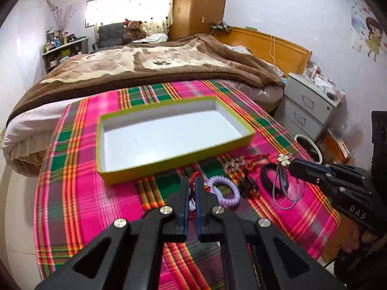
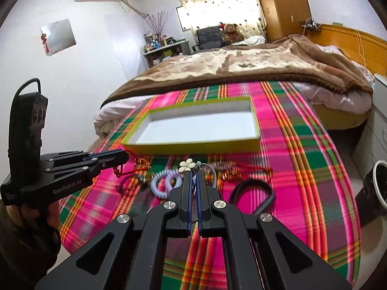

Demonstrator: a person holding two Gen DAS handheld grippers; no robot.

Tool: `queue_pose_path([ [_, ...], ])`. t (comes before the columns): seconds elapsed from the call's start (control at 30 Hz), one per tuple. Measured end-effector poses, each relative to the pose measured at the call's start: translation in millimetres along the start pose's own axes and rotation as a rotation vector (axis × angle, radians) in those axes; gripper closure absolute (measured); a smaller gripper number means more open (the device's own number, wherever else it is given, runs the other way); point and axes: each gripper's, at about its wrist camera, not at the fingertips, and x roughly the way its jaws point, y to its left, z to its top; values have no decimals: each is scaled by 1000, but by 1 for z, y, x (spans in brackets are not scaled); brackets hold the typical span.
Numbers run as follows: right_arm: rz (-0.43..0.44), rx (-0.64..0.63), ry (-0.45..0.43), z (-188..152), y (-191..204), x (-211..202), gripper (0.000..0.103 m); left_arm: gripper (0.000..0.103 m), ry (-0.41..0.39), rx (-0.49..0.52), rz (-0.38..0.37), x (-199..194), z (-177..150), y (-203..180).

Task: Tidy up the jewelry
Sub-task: 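Carry both items into the white box and open both grippers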

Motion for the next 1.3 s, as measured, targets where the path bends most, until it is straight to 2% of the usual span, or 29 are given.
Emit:
queue_pose_path([
  [0.27,-20,-23,-23,44,-8,13,100,99,-41,-44,18,-3,28,23],
  [0.37,-25,-21,-15,61,-16,28,100,99,-54,-62,51,4,40,33],
  [0.63,-47,-56,35,99,-32,84,100,99,-24,-136,39,46,61,64],
  [0.73,-63,-55,71,108,-41,109,100,99,-9,-154,55,64,65,74],
  [0.97,-81,-59,149,117,-58,157,100,99,46,-191,67,100,71,96],
  [1.23,-96,-62,223,116,-68,191,100,99,95,-168,127,125,70,104],
  [1.3,-118,-75,246,114,-69,197,100,99,112,-168,119,130,69,105],
])
